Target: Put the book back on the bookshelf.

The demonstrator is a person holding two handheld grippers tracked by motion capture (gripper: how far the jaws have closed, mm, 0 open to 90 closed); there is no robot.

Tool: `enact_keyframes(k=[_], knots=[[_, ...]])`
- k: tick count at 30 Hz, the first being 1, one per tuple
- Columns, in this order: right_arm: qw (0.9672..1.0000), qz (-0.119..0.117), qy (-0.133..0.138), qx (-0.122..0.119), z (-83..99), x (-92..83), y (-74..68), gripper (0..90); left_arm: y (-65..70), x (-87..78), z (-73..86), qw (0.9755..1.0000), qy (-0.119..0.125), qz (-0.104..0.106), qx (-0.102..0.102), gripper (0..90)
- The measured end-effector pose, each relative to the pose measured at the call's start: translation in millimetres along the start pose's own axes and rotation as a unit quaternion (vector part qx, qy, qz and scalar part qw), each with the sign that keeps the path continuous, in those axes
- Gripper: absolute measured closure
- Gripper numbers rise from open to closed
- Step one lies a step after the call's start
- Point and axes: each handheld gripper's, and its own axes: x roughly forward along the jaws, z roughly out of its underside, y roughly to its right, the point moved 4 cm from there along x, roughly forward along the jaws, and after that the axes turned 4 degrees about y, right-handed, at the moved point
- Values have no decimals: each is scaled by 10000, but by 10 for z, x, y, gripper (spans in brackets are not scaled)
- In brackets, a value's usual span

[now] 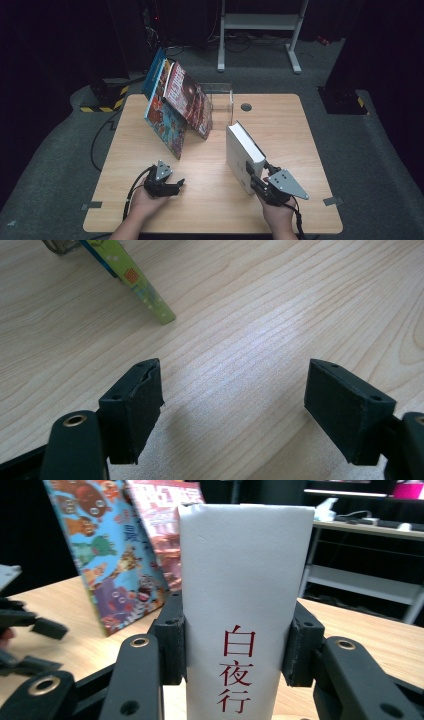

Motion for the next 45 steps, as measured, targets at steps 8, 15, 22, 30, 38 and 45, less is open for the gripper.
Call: enact_keyframes(k=[8, 15, 22, 30, 38, 45], knots=[[9991, 318, 129, 233, 79, -9, 102, 533, 8, 5, 2, 10000, -30, 3, -9, 236], [9987, 224, -14, 448, 105, -4, 109, 406, 17, 12, 3, 10000, -47, -1, 37, 237], [9986, 195, -118, 484, 130, -40, 120, 361, 17, 15, 4, 10000, -76, 31, 35, 237], [9990, 166, -229, 340, 29, -58, 73, 313, 16, 15, 5, 9999, -97, 44, 46, 238], [9979, 120, -453, 447, -97, -2, 66, 247, 22, 16, 6, 9999, -100, 75, 30, 237], [9959, 282, -680, 532, -115, 66, 100, 289, 25, 17, 8, 9999, -109, 86, 26, 238]])
